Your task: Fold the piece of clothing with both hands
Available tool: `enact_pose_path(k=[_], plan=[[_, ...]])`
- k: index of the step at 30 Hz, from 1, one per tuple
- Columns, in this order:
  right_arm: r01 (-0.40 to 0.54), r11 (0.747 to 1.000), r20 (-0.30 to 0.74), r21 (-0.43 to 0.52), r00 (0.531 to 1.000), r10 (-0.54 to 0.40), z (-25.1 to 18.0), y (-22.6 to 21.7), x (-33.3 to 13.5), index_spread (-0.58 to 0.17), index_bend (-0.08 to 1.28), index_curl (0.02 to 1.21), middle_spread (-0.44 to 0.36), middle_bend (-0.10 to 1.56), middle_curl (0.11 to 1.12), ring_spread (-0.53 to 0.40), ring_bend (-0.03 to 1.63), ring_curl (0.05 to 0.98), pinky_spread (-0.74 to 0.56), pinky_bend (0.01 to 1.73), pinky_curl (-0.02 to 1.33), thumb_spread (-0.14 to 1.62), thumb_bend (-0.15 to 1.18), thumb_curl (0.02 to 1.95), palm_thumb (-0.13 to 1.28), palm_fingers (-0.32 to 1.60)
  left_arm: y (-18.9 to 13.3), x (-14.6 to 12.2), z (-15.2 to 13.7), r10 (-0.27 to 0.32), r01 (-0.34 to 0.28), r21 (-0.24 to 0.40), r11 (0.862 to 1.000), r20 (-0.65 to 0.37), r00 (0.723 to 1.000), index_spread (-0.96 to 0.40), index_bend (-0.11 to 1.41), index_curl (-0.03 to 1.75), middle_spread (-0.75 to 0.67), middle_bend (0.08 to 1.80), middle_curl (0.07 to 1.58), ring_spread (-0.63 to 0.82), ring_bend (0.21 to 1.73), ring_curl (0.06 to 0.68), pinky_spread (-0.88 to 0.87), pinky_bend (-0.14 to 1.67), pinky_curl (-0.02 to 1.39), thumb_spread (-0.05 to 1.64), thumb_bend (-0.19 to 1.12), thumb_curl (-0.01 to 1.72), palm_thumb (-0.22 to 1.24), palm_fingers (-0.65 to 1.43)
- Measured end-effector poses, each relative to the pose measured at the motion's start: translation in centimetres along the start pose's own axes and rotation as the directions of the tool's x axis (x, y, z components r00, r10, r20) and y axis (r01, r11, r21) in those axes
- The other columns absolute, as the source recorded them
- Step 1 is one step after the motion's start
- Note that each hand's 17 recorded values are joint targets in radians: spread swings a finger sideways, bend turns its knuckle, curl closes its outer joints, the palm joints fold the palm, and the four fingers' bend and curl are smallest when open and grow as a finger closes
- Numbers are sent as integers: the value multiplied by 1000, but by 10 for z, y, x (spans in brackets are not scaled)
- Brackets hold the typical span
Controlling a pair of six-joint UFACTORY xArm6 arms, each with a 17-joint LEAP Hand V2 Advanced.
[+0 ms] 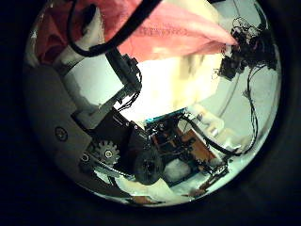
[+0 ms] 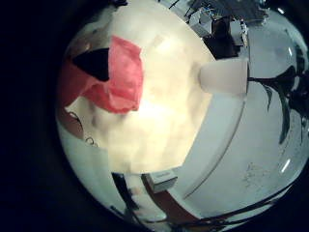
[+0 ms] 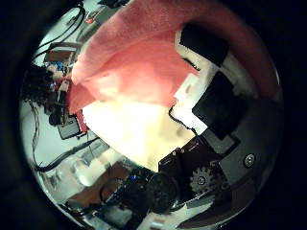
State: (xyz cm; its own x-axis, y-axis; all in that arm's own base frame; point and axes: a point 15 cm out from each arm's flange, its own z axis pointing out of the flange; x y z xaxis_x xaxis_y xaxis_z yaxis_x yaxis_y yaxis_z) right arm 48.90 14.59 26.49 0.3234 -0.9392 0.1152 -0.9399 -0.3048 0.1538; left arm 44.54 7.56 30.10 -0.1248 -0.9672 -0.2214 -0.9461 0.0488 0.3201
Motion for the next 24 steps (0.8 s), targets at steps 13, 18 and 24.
enact_pose_path(k=[13,18,24], plan=[[-56,997,8,47,998,55,69,-86,27,-295,785,807,-136,1123,668,-244,1319,672,-355,1205,804,1410,-28,431,753,911,-93,-6,41,0,0,39,999,-2,1000,-598,-13,1122,-642,775,1061,-494,1306,548,-676,1164,621,1041,-43,523,593,674],[-76,991,15,110,997,75,68,-103,38,-329,466,700,-133,829,583,-260,1240,613,-426,1137,725,1414,-20,372,671,294,-106,-13,51,-26,28,67,997,-38,999,-235,-5,862,-453,495,980,-440,1464,604,-639,1390,710,1094,-38,447,482,125],[-122,970,27,211,993,119,39,-113,72,-322,474,597,-16,545,455,-65,874,455,37,920,629,1423,-16,323,596,-37,-113,-32,-4,-85,113,255,960,-117,990,62,173,684,61,274,767,25,949,426,-229,902,590,1146,-25,383,417,-263]])
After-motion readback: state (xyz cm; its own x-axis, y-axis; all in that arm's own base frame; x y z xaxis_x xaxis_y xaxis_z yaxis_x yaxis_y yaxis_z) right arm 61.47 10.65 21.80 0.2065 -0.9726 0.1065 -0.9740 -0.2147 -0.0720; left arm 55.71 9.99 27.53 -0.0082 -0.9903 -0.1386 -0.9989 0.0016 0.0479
